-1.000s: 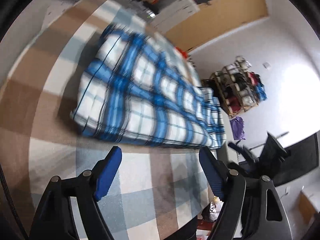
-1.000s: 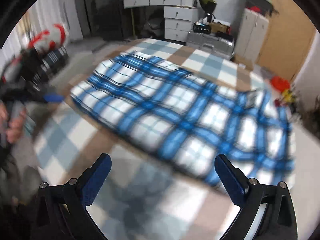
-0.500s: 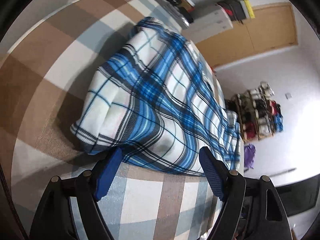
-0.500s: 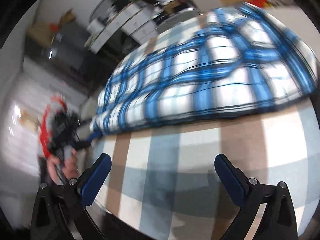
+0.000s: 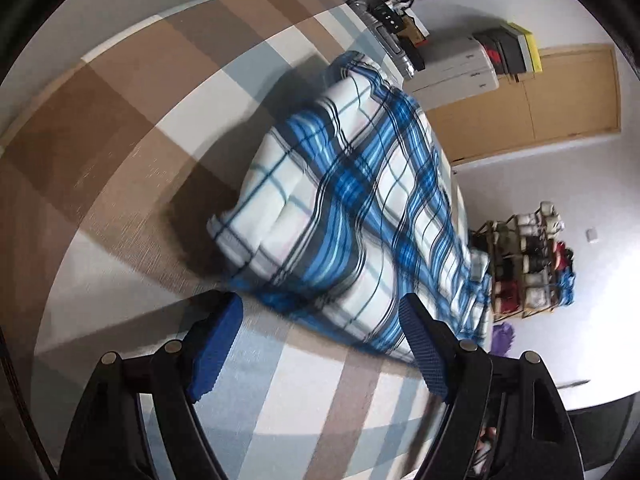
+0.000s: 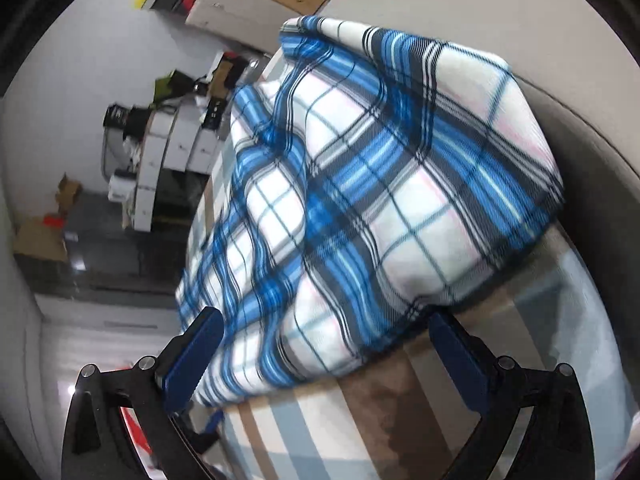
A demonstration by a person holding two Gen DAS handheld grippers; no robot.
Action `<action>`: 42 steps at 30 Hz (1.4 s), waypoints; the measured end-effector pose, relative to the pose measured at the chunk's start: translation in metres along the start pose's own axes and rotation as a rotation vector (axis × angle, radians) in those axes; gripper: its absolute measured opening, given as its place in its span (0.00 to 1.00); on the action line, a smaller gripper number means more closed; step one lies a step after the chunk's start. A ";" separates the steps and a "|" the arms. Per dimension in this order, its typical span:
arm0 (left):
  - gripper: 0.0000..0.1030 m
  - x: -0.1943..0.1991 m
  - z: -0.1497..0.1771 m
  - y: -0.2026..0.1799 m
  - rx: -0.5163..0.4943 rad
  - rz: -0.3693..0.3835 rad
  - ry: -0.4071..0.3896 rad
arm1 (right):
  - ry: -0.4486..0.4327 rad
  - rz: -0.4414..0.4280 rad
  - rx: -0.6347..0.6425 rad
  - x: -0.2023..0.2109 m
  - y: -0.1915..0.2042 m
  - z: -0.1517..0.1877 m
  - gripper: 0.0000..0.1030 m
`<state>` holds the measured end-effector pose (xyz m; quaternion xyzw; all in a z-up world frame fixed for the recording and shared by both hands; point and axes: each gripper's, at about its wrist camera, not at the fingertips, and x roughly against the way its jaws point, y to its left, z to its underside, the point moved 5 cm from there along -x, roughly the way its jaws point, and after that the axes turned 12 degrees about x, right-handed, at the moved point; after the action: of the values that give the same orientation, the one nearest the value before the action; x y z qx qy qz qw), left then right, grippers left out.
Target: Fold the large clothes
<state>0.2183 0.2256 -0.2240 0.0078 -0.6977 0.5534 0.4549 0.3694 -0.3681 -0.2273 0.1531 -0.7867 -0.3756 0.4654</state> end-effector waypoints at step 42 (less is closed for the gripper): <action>0.65 -0.003 -0.021 -0.030 -0.178 0.011 -0.063 | -0.237 0.348 0.214 0.009 0.003 -0.029 0.27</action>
<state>0.2487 0.2291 -0.2031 -0.0191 -0.7581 0.4911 0.4286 0.3898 -0.3841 -0.2111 0.0186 -0.8858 -0.2194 0.4085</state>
